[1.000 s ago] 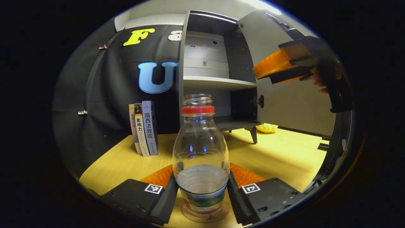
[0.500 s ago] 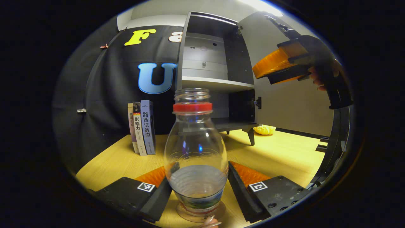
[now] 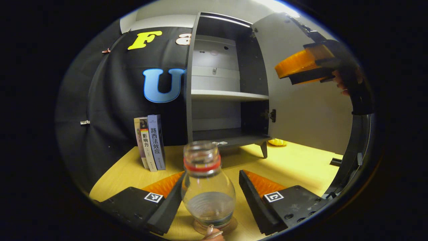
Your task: Open the cabinet door with the right hand, grasp the bottle in the cabinet with the left hand and place it on the coaster, then close the cabinet door with the right hand.
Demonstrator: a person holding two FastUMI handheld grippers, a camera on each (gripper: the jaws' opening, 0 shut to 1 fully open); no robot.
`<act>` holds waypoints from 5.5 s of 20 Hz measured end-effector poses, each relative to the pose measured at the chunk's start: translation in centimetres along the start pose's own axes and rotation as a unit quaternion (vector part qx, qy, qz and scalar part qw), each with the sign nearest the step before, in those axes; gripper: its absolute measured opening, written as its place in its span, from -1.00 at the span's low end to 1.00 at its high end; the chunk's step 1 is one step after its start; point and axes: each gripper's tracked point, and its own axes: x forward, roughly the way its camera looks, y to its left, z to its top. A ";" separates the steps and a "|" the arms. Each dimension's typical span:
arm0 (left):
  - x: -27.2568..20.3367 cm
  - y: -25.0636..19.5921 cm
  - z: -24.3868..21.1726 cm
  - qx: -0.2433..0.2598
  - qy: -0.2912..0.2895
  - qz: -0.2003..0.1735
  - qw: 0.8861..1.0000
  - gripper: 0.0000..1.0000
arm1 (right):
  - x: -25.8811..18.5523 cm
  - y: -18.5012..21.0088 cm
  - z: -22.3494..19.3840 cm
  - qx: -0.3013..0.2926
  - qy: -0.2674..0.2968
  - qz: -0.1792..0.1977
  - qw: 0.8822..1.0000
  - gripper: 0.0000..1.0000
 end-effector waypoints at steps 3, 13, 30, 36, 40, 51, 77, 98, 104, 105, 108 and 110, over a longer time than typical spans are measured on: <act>-0.5 0.2 4.0 0.006 -0.006 -0.004 1.000 0.88 | -1.3 -0.3 3.6 -0.001 -0.024 -0.013 1.000 0.95; -3.6 -4.9 19.7 -0.012 -0.012 -0.138 0.990 0.89 | -14.8 -4.6 12.6 0.087 -0.067 -0.090 0.990 0.95; 2.1 -14.9 24.0 -0.046 0.014 -0.221 0.974 0.90 | -22.3 -21.9 13.2 0.078 -0.124 -0.219 0.965 0.95; 2.5 -14.9 23.4 -0.031 0.011 -0.202 0.979 0.90 | -21.3 -20.4 13.5 0.084 -0.115 -0.180 0.973 0.94; 1.4 -15.0 22.7 -0.023 0.017 -0.214 0.976 0.89 | -20.8 -18.2 13.4 0.091 -0.114 -0.156 0.977 0.94; -2.6 -7.0 21.2 -0.008 0.027 -0.152 0.988 0.89 | -13.1 -5.2 14.1 0.111 -0.101 -0.005 0.989 0.95; -5.9 3.4 24.8 -0.019 -0.020 -0.003 1.000 0.83 | -2.9 2.6 12.2 0.052 -0.076 0.080 0.993 0.95; 1.7 -4.9 28.1 -0.035 -0.048 0.051 0.997 0.89 | -1.9 -11.8 11.7 0.007 -0.108 -0.002 0.994 0.94; 2.7 -6.0 28.6 -0.041 -0.055 0.036 0.997 0.89 | -2.6 -12.5 11.9 -0.003 -0.110 -0.005 0.994 0.94; 2.8 -6.2 28.7 -0.039 -0.058 0.034 0.997 0.89 | -2.7 -12.8 11.7 -0.007 -0.108 -0.008 0.994 0.94; 3.1 -6.6 28.9 -0.036 -0.061 0.028 0.997 0.89 | -2.5 -13.0 11.3 -0.005 -0.101 -0.007 0.995 0.94; 3.3 -6.7 28.9 -0.033 -0.060 0.025 0.997 0.89 | -2.5 -13.0 11.4 -0.003 -0.101 -0.005 0.995 0.94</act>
